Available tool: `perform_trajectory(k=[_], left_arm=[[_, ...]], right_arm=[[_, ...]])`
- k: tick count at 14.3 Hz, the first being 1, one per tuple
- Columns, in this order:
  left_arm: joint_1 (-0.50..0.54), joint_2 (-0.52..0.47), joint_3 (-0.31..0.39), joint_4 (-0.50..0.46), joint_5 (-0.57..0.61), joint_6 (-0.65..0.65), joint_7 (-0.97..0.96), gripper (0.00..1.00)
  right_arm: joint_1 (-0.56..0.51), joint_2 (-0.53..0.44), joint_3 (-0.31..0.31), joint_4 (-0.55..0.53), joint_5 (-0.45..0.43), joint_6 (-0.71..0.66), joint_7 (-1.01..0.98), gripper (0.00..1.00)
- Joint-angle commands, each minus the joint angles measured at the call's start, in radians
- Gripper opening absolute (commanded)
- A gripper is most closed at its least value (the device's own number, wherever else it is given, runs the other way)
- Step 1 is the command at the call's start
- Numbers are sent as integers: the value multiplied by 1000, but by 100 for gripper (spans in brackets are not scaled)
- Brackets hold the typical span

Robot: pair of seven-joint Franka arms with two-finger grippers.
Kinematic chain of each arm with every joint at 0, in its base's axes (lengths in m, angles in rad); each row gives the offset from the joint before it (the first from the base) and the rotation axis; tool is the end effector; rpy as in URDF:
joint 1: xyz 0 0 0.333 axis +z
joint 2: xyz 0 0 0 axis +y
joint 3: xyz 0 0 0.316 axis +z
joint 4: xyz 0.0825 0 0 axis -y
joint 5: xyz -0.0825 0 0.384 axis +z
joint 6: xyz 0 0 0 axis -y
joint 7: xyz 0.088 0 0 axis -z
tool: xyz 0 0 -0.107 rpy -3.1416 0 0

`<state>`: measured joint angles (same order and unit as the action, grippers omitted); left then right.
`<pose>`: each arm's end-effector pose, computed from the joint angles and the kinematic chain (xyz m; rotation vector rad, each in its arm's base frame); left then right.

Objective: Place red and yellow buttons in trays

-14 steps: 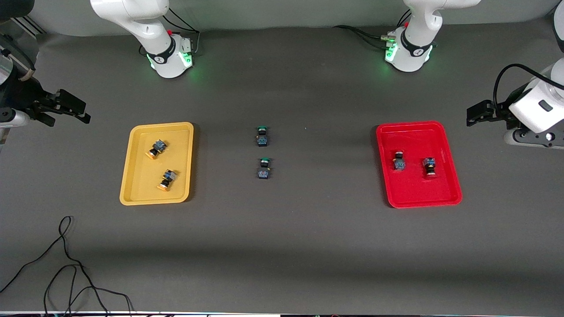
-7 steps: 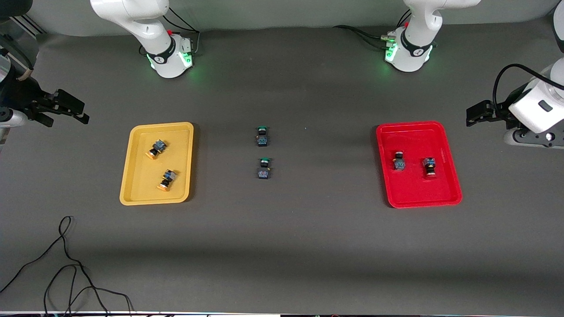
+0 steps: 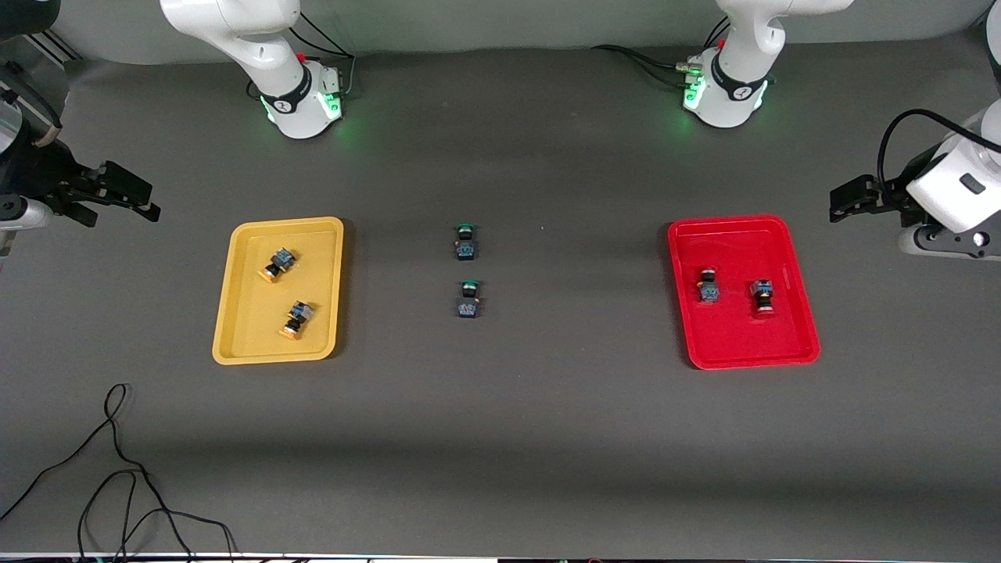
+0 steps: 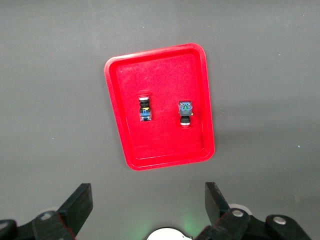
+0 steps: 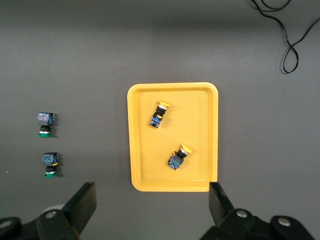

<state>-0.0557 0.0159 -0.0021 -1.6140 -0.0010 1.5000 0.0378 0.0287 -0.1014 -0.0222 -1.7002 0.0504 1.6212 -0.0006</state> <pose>0.5482 -0.0318 0.5898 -3.1311 0.1498 0.2039 0.5266 0.0080 0.6226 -3.0887 -0.0080 -0.0343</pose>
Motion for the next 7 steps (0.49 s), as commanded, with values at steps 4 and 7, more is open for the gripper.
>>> perform_trajectory(k=[4, 7], left_arm=[[-21, -31, 14, -3, -7, -20, 2, 100], [-23, -31, 14, -7, -8, -12, 2, 100]], right_arm=[[-12, 14, 5, 36, -32, -26, -24, 100], [-10, 14, 5, 36, -32, -26, -24, 100]])
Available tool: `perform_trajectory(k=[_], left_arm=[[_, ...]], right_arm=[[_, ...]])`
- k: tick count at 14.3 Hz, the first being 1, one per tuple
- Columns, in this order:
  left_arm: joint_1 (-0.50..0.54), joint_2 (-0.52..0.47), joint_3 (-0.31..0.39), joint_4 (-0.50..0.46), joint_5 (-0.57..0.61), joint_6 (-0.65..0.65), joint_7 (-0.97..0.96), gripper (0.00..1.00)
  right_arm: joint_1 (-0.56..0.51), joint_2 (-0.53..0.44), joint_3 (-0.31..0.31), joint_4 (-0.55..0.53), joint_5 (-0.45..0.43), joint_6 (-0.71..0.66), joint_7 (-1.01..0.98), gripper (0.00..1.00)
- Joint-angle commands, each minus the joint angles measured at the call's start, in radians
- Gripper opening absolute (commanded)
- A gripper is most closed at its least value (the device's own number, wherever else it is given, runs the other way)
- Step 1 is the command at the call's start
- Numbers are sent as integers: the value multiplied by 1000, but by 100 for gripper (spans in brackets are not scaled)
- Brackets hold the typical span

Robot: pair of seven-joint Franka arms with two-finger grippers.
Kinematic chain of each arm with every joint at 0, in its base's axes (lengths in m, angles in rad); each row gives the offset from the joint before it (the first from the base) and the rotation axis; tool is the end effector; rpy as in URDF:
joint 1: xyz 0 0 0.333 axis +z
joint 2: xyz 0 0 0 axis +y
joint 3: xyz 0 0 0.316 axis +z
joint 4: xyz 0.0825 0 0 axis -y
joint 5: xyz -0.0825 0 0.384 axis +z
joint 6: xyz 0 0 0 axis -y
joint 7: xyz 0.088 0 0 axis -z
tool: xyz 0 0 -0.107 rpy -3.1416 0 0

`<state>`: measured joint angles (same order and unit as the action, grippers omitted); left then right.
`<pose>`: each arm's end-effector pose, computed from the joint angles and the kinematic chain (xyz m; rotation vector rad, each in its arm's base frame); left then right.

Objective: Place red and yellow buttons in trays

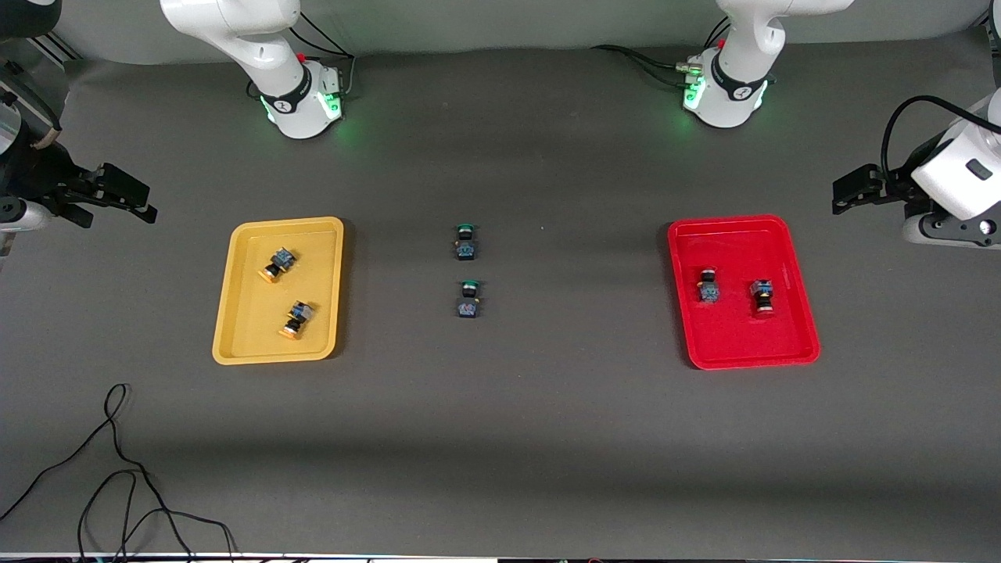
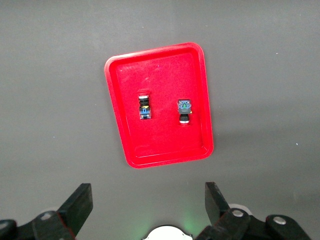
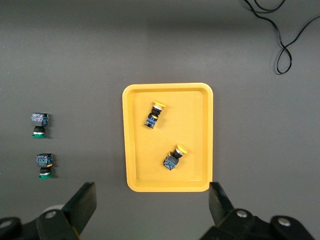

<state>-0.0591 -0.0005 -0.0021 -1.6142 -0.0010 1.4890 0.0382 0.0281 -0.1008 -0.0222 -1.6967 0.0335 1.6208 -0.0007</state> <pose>0.5425 -0.0334 0.5979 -3.1312 0.1558 0.1957 0.5269 0.0060 0.6238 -3.1056 -0.0084 -0.0385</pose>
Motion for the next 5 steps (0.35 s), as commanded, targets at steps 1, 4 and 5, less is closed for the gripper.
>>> perform_trajectory(k=[1, 4, 5], left_arm=[[-19, -15, 14, -7, -8, -1, 2, 100], [-19, -13, 14, -9, -10, 2, 0, 100], [-19, -13, 14, -9, -11, 2, 2, 100]], right_arm=[[-11, 15, 5, 32, -15, -25, -25, 100], [-11, 15, 5, 31, -15, -25, -25, 100], [-11, 15, 5, 31, -15, -25, -25, 100]])
